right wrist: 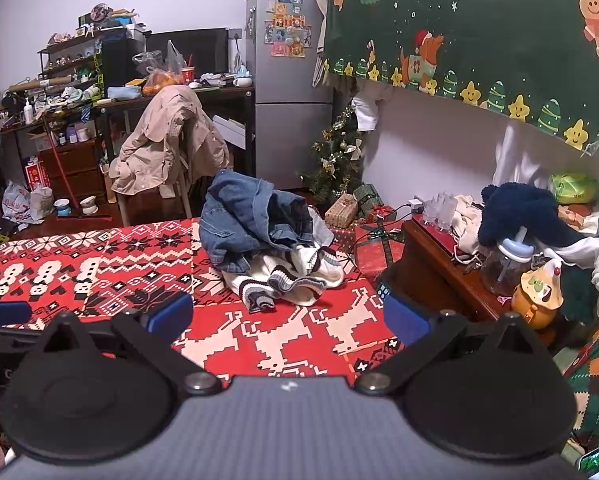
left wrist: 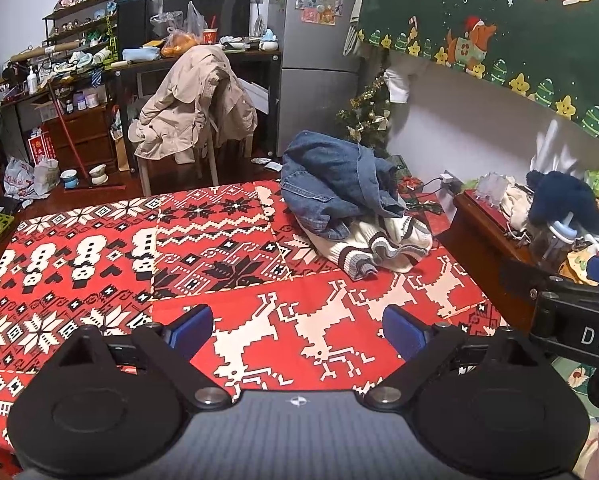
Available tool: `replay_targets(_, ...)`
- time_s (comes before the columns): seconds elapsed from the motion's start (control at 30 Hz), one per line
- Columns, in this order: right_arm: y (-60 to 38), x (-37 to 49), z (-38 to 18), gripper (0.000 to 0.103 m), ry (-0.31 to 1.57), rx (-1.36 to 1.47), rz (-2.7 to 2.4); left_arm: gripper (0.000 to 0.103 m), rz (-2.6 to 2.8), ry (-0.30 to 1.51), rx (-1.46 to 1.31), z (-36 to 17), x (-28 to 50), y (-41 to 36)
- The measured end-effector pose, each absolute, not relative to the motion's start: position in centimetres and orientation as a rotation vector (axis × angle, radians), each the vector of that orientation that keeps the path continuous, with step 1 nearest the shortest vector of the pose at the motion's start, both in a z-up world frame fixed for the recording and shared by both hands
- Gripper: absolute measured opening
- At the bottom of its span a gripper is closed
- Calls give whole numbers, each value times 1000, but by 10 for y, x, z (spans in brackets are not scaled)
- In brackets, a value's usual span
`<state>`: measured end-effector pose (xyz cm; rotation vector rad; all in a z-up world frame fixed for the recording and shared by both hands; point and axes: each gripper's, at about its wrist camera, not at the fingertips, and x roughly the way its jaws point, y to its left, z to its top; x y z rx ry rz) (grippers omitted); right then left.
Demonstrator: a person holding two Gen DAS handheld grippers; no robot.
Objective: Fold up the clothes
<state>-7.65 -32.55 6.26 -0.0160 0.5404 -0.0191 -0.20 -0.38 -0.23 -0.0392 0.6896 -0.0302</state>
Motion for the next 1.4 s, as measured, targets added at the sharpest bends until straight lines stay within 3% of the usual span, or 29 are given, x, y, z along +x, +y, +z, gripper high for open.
replay_targets(1.4,-327,-68,49,102,560,15,-30,94,-64,707,-188,-19,3,12)
